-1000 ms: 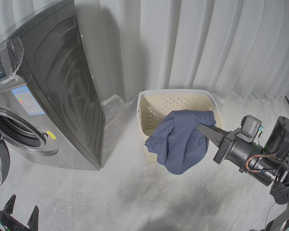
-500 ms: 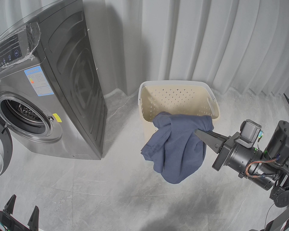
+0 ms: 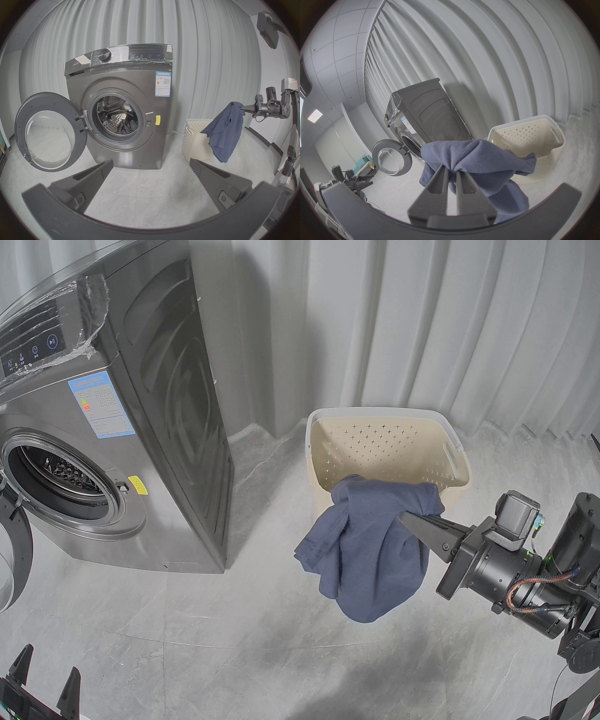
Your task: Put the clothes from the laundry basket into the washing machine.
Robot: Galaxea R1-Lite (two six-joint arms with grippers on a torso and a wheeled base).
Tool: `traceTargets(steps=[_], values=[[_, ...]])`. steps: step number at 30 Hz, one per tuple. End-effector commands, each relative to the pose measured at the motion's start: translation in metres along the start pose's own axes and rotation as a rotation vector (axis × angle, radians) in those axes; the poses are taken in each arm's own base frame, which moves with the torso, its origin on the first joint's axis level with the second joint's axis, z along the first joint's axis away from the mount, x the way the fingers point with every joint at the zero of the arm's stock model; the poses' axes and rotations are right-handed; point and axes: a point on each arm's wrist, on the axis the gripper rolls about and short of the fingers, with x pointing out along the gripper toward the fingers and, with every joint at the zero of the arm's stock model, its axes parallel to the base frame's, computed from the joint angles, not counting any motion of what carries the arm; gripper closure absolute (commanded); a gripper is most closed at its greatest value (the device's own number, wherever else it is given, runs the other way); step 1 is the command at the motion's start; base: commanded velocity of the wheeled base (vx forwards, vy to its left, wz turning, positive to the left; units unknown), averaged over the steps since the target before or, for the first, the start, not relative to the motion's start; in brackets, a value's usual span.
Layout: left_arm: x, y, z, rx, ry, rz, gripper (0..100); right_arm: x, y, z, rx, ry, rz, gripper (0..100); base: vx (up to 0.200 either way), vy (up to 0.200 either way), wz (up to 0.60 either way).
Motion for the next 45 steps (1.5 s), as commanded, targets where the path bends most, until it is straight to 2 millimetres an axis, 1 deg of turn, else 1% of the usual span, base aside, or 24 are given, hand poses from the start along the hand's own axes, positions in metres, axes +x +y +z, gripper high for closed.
traceTargets(steps=[1,15,24,42,45], values=[[0.0003,0.0001,-0.0043,0.0,0.004,0.001,0,0.0014,0.0008,-0.0002,0.0,0.0,0.004,100,0.0,0.2,0.0],[0.0003,0.0001,-0.0043,0.0,0.004,0.001,0,0.0018,0.0011,0.0008,-0.001,-0.006,0.005,100,0.0,0.2,0.0],[0.0002,0.0001,-0.0039,0.002,0.003,0.001,0,0.0017,0.0013,0.0015,-0.001,-0.009,0.006,100,0.0,0.0,0.0],[0.0003,0.0001,-0.0043,0.0,0.004,0.003,0,0.0015,0.0014,0.0019,-0.001,-0.01,0.006,100,-0.2,0.0,0.0],[0.0003,0.0001,-0.0043,0.0,0.004,0.001,0,0.0017,0.0013,0.0015,-0.001,-0.009,0.006,100,0.0,0.0,0.0]])
